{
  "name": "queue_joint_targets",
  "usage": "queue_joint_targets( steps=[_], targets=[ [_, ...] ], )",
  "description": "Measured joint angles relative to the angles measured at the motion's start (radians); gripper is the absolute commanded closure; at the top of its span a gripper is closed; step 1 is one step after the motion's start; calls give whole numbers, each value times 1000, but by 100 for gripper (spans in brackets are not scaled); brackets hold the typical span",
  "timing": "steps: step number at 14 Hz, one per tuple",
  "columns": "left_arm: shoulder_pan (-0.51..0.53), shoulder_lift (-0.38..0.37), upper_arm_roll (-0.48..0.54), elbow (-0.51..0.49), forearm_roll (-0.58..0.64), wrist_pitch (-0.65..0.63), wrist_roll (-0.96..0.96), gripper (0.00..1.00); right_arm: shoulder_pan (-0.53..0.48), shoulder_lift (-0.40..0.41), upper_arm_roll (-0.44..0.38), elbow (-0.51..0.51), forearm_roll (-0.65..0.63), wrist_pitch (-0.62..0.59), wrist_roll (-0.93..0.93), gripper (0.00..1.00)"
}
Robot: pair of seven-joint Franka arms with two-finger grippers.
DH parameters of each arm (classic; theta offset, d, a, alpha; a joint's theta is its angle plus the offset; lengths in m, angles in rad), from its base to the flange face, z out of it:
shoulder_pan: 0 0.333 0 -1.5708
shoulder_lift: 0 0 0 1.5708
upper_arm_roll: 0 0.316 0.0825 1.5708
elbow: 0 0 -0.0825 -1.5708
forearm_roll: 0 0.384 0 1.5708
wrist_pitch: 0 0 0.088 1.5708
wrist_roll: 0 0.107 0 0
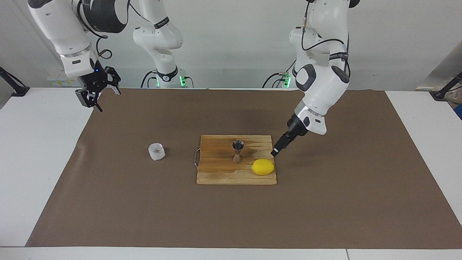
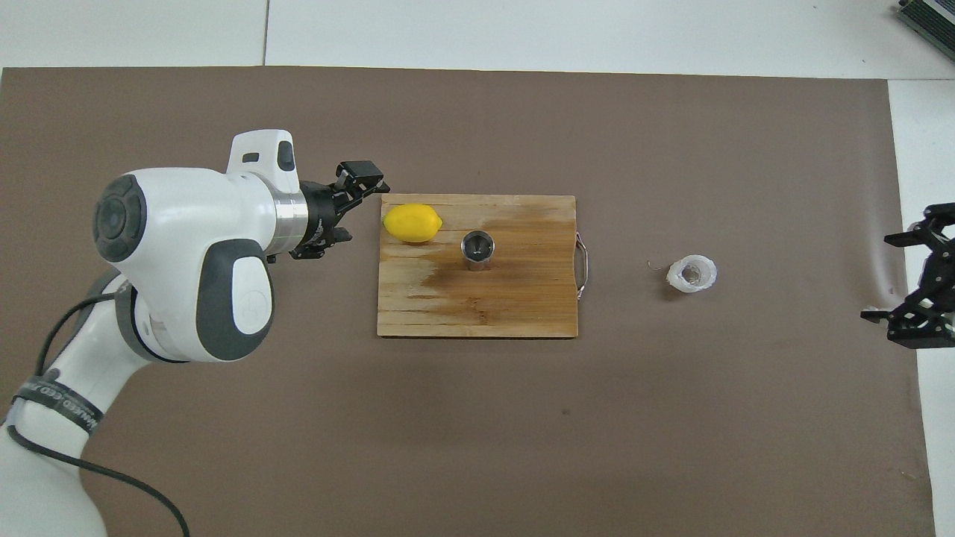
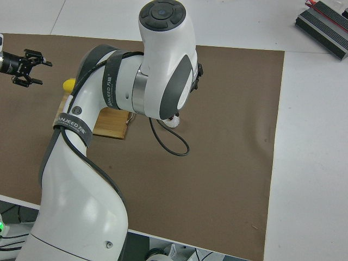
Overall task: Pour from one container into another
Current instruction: 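Retract the left gripper while the right gripper reaches the white cup, then grasp the small white cup with the right gripper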
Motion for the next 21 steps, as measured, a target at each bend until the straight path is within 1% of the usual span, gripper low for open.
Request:
queue_joint_targets(
  steps=[1,3,5,6,9,11,14,16,18,21],
  targets=[
    [18,-4,1,32,91,-59,45,0,-17,17,0,-9,55,0,-77,0],
    [41,-13,3,81,209,-156,178,0,-84,85,-1,-25,181,-3,-237,0],
    [62,-32,8,100,314,-205,320,0,-162,186,-4,-30,289,-11,-398,0],
    [79,-48,10,104,342,-229,376,0,-186,232,-5,-30,323,-11,-468,0],
    [139,-111,14,113,363,-311,534,0,-195,336,-2,-30,402,27,-616,0],
    [179,-150,16,147,377,-414,639,0,-181,386,8,-33,464,59,-665,0],
    [218,-168,16,262,393,-604,706,0,-171,496,13,-39,625,73,-792,0],
    [242,-164,17,349,401,-721,729,0,-169,551,14,-37,680,84,-842,0],
    [248,-153,16,408,431,-802,755,0,-167,572,19,-37,714,84,-870,0],
    [248,-143,11,437,438,-867,767,0,-144,576,28,-47,751,83,-882,0]
  ],
)
